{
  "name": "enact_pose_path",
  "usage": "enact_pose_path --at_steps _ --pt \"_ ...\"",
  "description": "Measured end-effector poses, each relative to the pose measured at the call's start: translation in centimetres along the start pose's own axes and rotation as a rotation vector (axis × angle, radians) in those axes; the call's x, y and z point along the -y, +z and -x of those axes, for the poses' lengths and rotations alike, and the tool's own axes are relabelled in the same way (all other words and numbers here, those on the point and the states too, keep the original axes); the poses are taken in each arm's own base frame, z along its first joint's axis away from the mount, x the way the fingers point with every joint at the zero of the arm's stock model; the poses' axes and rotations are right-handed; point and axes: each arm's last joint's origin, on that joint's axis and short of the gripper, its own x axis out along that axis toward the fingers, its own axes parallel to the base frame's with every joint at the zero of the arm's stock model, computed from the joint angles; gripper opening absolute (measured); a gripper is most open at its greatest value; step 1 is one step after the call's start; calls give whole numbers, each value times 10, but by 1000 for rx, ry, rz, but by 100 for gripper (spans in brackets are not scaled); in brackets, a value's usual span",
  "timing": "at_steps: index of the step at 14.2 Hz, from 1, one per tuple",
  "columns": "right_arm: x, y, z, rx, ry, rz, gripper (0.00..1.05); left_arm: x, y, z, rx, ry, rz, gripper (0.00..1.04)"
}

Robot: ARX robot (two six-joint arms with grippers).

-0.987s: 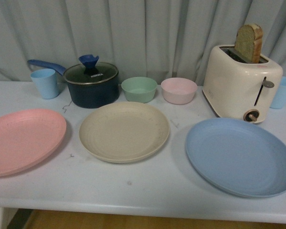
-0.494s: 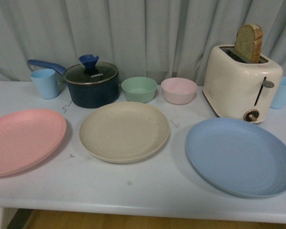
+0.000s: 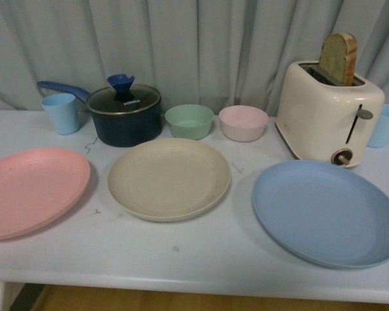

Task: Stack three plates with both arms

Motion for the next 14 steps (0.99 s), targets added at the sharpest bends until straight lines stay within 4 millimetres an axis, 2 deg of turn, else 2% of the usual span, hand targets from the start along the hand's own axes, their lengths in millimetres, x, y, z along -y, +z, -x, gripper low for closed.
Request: enact_pose_path --at_steps 14 --pt "0 0 0 0 0 0 98 0 0 0 0 0 0 98"
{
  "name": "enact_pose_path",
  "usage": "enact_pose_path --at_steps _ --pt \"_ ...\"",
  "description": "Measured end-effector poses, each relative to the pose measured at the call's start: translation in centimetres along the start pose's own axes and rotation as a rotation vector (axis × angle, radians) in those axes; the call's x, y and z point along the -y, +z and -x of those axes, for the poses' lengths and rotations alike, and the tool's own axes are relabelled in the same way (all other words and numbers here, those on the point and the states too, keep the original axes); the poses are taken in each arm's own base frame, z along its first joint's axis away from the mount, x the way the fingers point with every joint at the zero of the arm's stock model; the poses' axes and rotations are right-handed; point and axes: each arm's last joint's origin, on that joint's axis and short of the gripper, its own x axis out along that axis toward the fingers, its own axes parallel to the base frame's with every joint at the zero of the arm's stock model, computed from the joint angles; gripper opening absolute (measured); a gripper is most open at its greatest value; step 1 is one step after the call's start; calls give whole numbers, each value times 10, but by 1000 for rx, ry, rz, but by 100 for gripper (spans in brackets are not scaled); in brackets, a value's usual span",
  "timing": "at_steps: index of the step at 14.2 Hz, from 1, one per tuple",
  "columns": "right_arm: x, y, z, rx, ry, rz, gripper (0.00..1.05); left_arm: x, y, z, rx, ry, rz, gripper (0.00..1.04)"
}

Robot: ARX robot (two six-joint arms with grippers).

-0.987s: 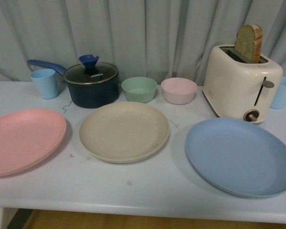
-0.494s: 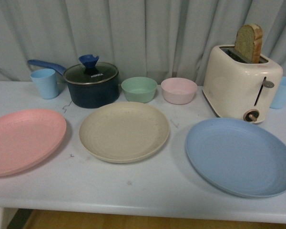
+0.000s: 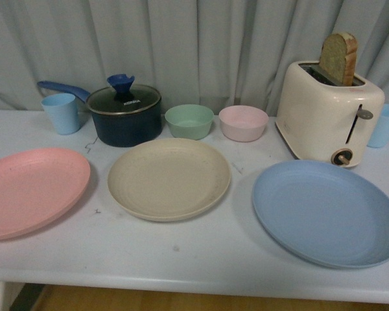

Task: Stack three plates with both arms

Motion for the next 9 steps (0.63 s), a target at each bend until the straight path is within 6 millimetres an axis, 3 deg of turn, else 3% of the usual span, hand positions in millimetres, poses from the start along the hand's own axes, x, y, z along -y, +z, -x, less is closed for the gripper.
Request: enact_pose_path --at_steps 9 --pt "0 0 0 0 0 0 98 0 0 0 0 0 0 98"
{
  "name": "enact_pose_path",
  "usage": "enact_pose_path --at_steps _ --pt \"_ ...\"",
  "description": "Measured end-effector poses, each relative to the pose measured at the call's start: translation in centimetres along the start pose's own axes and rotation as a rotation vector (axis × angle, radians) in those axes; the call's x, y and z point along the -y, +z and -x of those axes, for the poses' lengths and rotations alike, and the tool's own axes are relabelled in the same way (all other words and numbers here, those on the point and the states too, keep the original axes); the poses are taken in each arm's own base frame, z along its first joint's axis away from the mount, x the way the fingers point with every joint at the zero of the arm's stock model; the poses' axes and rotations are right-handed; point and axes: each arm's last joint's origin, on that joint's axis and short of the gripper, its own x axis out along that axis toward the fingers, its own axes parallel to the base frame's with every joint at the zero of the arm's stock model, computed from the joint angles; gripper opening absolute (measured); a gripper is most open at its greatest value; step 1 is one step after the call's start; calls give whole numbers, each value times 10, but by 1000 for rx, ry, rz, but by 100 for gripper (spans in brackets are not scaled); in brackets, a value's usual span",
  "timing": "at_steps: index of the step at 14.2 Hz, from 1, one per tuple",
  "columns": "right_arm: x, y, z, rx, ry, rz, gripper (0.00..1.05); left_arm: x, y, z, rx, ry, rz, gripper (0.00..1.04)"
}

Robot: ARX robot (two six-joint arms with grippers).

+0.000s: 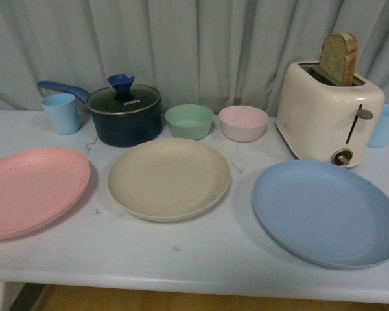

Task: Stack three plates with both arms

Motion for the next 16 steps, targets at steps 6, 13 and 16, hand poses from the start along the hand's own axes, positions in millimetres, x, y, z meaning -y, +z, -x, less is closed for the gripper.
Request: enact_pose_path --at_steps 6,13,16 --pt "0 0 0 0 0 0 98 0 0 0 0 0 0 98" --pt "0 0 0 0 0 0 98 0 0 0 0 0 0 98" --pt "0 0 0 0 0 0 98 0 0 0 0 0 0 98"
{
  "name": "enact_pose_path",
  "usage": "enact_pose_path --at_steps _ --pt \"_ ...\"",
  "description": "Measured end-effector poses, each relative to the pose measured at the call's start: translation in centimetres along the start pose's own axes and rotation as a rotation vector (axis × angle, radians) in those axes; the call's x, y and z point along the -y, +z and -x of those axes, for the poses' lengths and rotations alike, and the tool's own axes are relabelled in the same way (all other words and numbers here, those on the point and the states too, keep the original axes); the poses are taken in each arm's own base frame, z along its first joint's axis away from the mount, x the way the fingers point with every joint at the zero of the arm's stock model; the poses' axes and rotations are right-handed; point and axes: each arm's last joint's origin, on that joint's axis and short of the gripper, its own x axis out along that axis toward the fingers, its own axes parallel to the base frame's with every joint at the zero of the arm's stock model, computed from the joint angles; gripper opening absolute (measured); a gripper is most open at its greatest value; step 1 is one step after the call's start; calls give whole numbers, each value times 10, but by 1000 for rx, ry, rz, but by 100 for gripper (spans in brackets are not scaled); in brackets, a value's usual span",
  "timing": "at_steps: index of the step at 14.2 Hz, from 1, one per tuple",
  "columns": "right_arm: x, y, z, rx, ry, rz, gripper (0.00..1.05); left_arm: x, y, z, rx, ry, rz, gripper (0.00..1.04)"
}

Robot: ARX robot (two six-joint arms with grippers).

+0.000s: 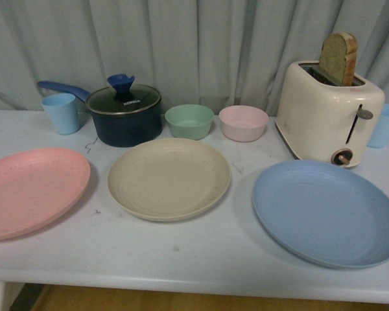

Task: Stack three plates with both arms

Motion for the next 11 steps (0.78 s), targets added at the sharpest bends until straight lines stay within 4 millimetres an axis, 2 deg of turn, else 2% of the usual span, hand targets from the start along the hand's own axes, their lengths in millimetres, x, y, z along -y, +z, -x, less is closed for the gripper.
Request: enact_pose_path --at_steps 11 --pt "0 0 0 0 0 0 98 0 0 0 0 0 0 98"
